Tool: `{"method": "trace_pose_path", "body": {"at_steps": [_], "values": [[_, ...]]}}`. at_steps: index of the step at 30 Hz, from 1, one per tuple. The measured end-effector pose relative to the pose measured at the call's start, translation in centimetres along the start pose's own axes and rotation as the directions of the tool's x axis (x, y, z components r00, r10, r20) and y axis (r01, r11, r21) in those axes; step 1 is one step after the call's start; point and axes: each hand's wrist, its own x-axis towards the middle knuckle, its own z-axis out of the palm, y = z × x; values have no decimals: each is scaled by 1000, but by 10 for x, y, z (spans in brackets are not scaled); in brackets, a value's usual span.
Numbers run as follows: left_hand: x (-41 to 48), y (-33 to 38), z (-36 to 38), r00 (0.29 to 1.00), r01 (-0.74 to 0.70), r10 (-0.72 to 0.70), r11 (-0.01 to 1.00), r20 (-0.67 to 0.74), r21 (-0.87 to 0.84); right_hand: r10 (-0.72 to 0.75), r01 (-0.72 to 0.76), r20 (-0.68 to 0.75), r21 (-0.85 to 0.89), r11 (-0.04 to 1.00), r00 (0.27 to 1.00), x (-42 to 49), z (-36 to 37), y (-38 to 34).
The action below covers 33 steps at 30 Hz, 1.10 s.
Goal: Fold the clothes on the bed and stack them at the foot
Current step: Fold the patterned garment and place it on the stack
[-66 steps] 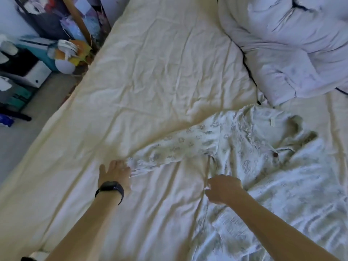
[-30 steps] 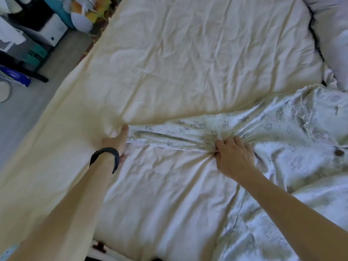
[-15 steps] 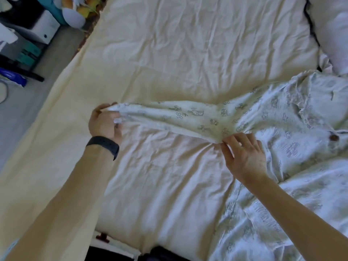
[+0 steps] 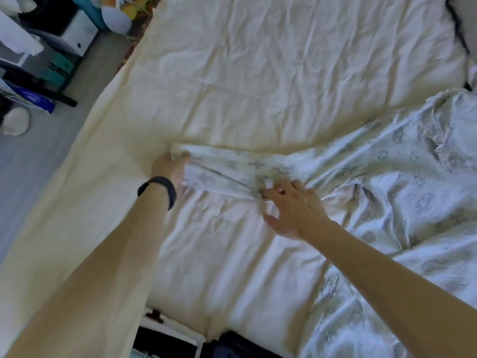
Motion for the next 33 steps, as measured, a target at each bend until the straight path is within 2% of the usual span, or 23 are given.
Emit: {"method": "trace_pose_path", "body": {"at_steps": [2,4,5,6,7,9,10,12,14,15,17,18,19,20,22,24,25,26,28,29,30,31,33], "values": [[-1,12,-3,961,-211,195,975,-194,-64,6,-4,-18,146,989,1000,2,-1,1],[-11,38,-9,897,-341,275,929,-346,-145,29,2,-82,352,936,996,0,-11,4],[-18,56,-12,870,-391,291,899,-398,-197,80,-6,-133,485,875,988,0,-19,5],[-31,74,-13,854,-439,314,862,-414,-253,168,-20,-171,640,768,971,-2,-29,6],[-44,91,-13,834,-498,365,821,-413,-280,273,-31,-173,792,609,946,-5,-42,7],[-78,120,-1,782,-618,530,729,-328,-294,397,-29,-56,978,205,916,-14,-72,13],[-99,131,10,759,-650,604,696,-241,-304,388,-24,19,1000,8,921,-21,-87,20],[-146,143,43,711,-673,703,672,-19,-309,312,-12,110,954,-300,944,-41,-114,43],[-198,147,86,641,-673,725,688,250,-272,231,-14,145,872,-490,962,-70,-136,72],[-223,146,107,586,-666,711,696,388,-269,198,-23,143,859,-511,970,-87,-144,88],[-269,141,148,452,-616,647,724,614,-310,202,-21,117,907,-421,972,-125,-151,121],[-288,137,165,402,-585,616,742,677,-327,244,-5,98,935,-355,965,-145,-152,139],[-304,133,180,384,-556,596,759,705,-339,307,26,76,949,-315,949,-167,-150,159],[-316,126,194,399,-533,587,774,704,-344,371,62,64,945,-320,926,-192,-146,181],[-330,107,221,485,-545,572,789,661,-283,476,158,46,911,-381,878,-248,-136,223],[-330,81,244,572,-655,534,755,622,-46,611,227,93,876,-426,786,-298,-115,260],[-327,67,253,601,-707,516,700,611,104,705,213,159,887,-409,691,-318,-97,278],[-321,54,261,621,-739,499,631,604,238,801,122,234,927,-355,552,-334,-76,295],[-308,33,271,667,-742,469,487,578,461,929,-263,285,939,-221,235,-357,-25,325],[-301,25,275,702,-712,448,440,554,547,948,-429,275,885,-183,162,-363,-4,334],[-295,19,277,741,-671,422,432,522,603,948,-535,274,832,-149,161,-365,12,339],[-289,17,280,775,-631,401,451,488,631,940,-621,284,776,-108,190,-363,22,340],[-279,17,287,794,-601,436,462,422,652,943,-770,200,632,84,267,-350,31,336]]}}
